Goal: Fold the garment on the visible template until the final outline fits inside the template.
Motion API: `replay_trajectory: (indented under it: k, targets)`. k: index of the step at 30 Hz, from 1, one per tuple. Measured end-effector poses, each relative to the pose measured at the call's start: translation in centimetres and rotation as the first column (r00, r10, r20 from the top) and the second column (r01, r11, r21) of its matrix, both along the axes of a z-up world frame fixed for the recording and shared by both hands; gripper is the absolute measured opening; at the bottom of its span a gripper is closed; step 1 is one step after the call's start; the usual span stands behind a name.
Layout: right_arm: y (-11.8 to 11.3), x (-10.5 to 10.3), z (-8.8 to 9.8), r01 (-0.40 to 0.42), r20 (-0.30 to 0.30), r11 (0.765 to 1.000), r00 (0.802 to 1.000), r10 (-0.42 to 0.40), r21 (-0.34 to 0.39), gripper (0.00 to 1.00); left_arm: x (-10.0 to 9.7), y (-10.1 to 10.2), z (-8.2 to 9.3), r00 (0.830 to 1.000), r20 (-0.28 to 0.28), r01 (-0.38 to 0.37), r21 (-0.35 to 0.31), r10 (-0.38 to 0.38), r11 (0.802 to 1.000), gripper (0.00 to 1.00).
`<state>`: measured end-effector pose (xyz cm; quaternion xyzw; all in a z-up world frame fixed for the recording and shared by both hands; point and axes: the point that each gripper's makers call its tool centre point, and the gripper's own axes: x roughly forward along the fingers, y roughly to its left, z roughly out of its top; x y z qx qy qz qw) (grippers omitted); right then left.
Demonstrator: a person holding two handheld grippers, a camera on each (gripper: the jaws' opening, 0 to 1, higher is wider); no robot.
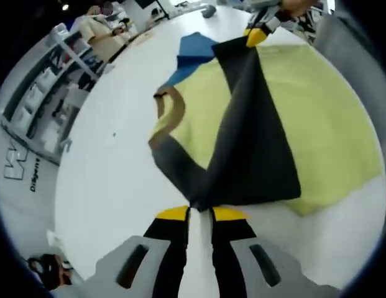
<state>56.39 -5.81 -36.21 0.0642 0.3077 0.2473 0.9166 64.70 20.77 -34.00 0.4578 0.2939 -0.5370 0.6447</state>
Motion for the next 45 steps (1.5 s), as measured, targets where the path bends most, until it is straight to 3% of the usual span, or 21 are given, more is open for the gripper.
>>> replay_trajectory:
  k: [2,4,6,8,10,14,16,18,23,24,28,32,36,39,42,43,45]
  targets:
    - [0.3,-0.4,0.1,0.014,0.0,1.0,1.0,-0.014,0.024,0.0,1.3,0.6,0.2,0.995,0.037,-0.093,-0.029,0.094,0.995,0.04]
    - [0.2,-0.7,-0.3,0.006,-0.004,1.0,1.0,-0.006,0.001,0.0,2.8,2.1,0.2,0.984,0.1,-0.15,0.012,0.148,0.989,0.03]
    - [0.2,-1.5,-0.2,0.006,-0.011,1.0,1.0,-0.006,0.012,0.0,3.6,3.6,-0.1,0.969,0.127,-0.219,0.038,0.213,0.975,0.03]
    - [0.2,-1.5,-0.2,0.005,-0.011,1.0,1.0,-0.005,0.012,0.0,3.7,3.7,-0.2,0.963,0.119,-0.245,0.017,0.241,0.969,0.03]
    - [-0.5,-1.5,-0.1,0.013,-0.008,1.0,1.0,-0.013,0.013,0.0,2.3,2.5,-0.1,0.96,0.038,-0.274,-0.083,0.278,0.958,0.03]
    - [-0.4,-1.6,0.0,0.015,-0.003,1.0,1.0,-0.015,0.012,0.0,1.8,2.3,-0.4,0.965,0.032,-0.257,-0.085,0.261,0.963,0.03]
    - [-0.6,-1.5,-0.1,0.011,0.002,1.0,1.0,-0.011,-0.007,0.0,1.4,2.7,-1.3,0.975,0.083,-0.209,-0.006,0.208,0.978,0.03]
    - [-0.6,-1.5,0.1,0.012,0.004,1.0,1.0,-0.012,-0.007,0.0,1.1,2.5,-1.6,0.979,0.082,-0.189,0.0,0.189,0.982,0.05]
    - [-0.7,-1.6,0.4,0.01,0.008,1.0,1.0,-0.01,-0.015,0.0,0.8,1.2,-1.5,0.985,0.083,-0.149,-0.021,0.15,0.989,0.27]
    - [-0.7,-1.6,0.4,0.011,0.008,1.0,1.0,-0.01,-0.015,0.0,0.9,1.0,-1.5,0.986,0.085,-0.144,-0.021,0.145,0.989,0.27]
    - [-0.8,-1.5,0.6,0.013,0.013,1.0,1.0,-0.013,-0.018,0.0,1.0,-0.3,-1.6,0.993,0.082,-0.085,-0.015,0.086,0.996,0.12]
    - [-0.8,-1.5,0.7,0.011,0.014,1.0,1.0,-0.011,-0.023,0.0,1.4,-1.0,-2.4,0.996,0.068,-0.06,0.0,0.059,0.998,0.06]
    - [-0.9,-1.6,0.8,0.016,0.016,1.0,1.0,-0.015,-0.024,0.0,1.6,-1.4,-3.0,0.998,0.03,-0.064,-0.016,0.064,0.998,0.05]
    - [-0.8,-1.7,1.0,0.013,0.021,0.999,1.0,-0.012,-0.029,0.0,1.6,-1.3,-2.6,0.998,0.039,-0.054,0.004,0.054,0.999,0.05]
    - [-0.6,-1.8,1.3,0.015,0.026,1.0,1.0,-0.014,-0.025,0.0,2.1,-0.9,-2.2,0.998,0.025,-0.051,-0.024,0.052,0.998,0.04]
    - [-0.6,-1.9,1.2,0.009,0.023,1.0,1.0,-0.009,-0.027,0.0,1.3,-1.3,-1.9,0.999,-0.012,-0.032,-0.032,0.032,0.999,0.04]
    - [-0.5,-1.9,1.2,0.007,0.022,1.0,1.0,-0.006,-0.028,0.0,1.1,-1.3,-1.8,1.0,-0.01,-0.025,-0.027,0.025,0.999,0.04]
